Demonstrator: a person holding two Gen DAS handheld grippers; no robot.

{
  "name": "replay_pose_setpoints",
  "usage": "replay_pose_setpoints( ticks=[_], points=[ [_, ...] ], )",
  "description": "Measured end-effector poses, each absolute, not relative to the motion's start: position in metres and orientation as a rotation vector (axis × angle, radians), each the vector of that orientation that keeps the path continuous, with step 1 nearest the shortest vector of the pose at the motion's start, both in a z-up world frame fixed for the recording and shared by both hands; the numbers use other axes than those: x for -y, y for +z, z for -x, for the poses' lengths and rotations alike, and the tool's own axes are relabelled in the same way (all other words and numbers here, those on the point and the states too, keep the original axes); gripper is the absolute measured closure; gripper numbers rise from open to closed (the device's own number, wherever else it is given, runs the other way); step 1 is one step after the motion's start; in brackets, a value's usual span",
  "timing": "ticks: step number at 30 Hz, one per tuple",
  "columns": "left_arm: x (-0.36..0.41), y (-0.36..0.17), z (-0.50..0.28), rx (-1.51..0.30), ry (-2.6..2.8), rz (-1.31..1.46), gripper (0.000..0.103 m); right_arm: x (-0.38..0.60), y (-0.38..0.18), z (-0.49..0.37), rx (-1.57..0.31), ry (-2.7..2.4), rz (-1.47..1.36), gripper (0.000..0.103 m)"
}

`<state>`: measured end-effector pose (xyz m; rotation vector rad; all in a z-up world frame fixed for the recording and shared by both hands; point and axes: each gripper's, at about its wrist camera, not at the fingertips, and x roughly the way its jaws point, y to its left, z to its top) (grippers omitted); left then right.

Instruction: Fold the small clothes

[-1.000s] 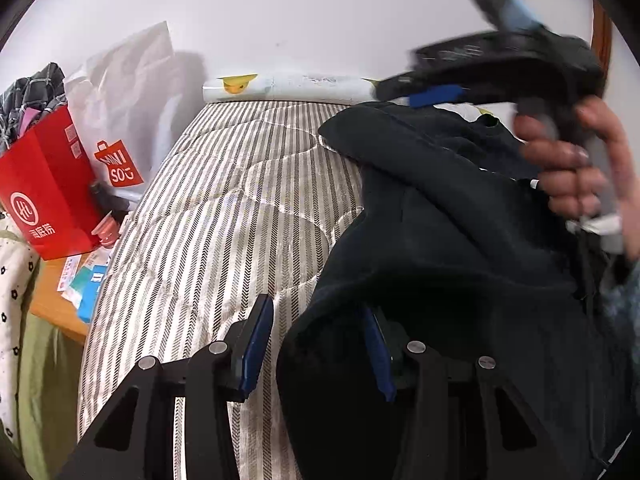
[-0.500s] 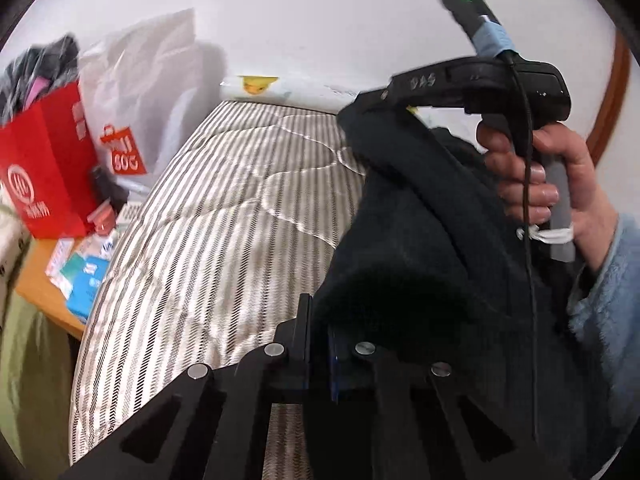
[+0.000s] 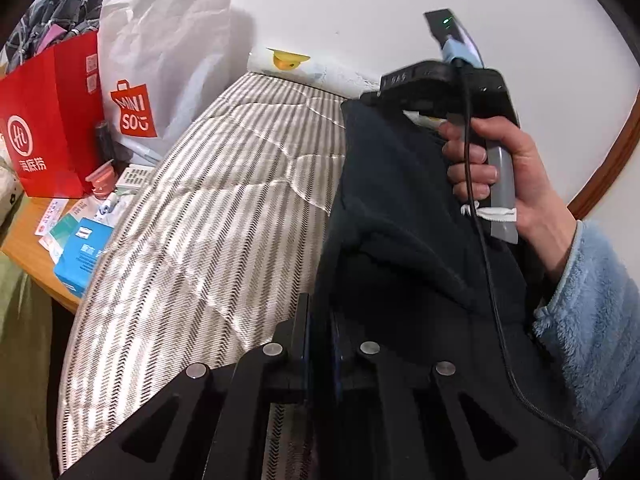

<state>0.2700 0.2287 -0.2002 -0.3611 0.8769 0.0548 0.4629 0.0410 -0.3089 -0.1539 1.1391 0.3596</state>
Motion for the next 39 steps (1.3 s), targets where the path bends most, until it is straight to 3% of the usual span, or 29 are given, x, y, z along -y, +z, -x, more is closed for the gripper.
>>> replay_pose_setpoints(
  ticks=[6, 7, 11, 14, 15, 27, 32, 35, 39],
  points=[
    [-0.233, -0.199, -0.287, -0.911, 0.068, 0.333, 0.074, -0.039, -0.299, -0.461, -1.158, 0.361, 0.157, 0.087],
    [-0.234, -0.198, -0.29, -0.908, 0.065, 0.333, 0.074, -0.039, -0.297, -0.458, -1.157, 0.35, 0.17, 0.083],
    [-0.231, -0.195, -0.3, -0.891, 0.083, 0.314, 0.074, -0.039, -0.299, -0.449, -1.143, 0.335, 0.256, 0.082],
    [-0.231, -0.197, -0.301, -0.885, 0.095, 0.289, 0.09, -0.034, -0.3, -0.447, -1.175, 0.31, 0.257, 0.082],
    [-0.231, -0.199, -0.301, -0.889, 0.096, 0.293, 0.09, -0.031, -0.296, -0.445, -1.187, 0.305, 0.236, 0.082],
    [-0.229, -0.187, -0.275, -0.893, 0.114, 0.303, 0.09, 0.032, -0.209, -0.36, -1.151, 0.231, 0.254, 0.076],
    [-0.221, -0.181, -0.261, -0.896, 0.099, 0.307, 0.078, 0.079, -0.183, -0.309, -1.117, 0.142, 0.319, 0.058],
    [-0.217, -0.176, -0.251, -0.887, 0.082, 0.329, 0.074, 0.109, -0.175, -0.284, -1.118, 0.074, 0.307, 0.057],
    [-0.209, -0.169, -0.241, -0.878, 0.067, 0.331, 0.057, 0.149, -0.166, -0.252, -1.13, 0.025, 0.221, 0.057]
  ],
)
